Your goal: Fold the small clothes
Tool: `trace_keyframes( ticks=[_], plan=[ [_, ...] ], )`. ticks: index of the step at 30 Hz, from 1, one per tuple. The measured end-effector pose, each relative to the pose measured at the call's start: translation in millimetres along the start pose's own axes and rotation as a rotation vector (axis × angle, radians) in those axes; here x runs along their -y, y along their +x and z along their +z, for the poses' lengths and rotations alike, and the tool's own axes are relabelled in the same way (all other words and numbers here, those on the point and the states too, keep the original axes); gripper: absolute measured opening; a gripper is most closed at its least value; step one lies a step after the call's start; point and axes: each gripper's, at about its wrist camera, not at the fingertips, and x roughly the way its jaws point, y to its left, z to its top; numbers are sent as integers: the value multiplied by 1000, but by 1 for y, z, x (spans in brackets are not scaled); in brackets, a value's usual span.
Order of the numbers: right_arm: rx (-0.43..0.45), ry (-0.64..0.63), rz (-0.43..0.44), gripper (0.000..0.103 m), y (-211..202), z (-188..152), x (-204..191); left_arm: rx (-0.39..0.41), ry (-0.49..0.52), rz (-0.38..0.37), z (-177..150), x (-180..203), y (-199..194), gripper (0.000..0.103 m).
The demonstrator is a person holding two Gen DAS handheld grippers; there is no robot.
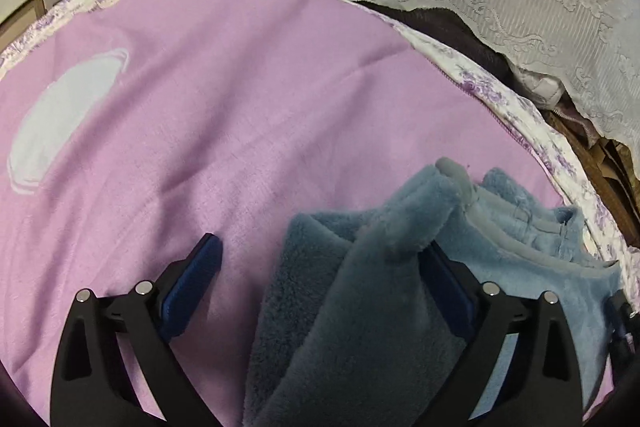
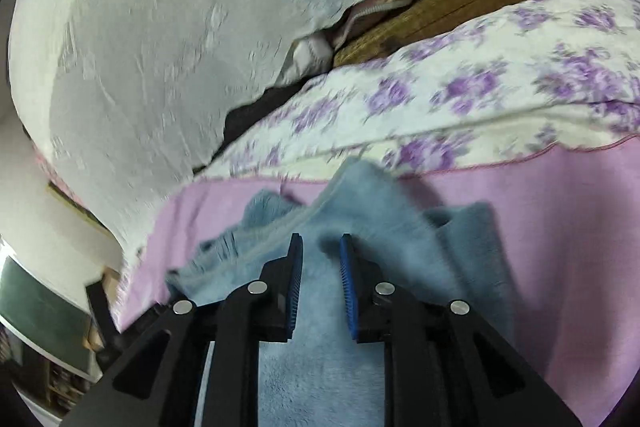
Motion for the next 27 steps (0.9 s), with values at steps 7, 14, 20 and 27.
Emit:
trace_keyframes(
  ticks=[7,14,20,27],
  plan=[
    [-59,59,-49,12,16,-3,32,-4,3,5,-3,-3,0,96],
    [58,-143,-94,25,-17,-21,-11,38,-19,-49,-13,-12,-28,96],
    [68,-203,-134,25,-27,-45,-23,78,-15,-15,-44,-23,-54,96],
    [77,-227,-156,26,-44,-66,-24,84,33,24,-76,-27,-66,96]
  ],
)
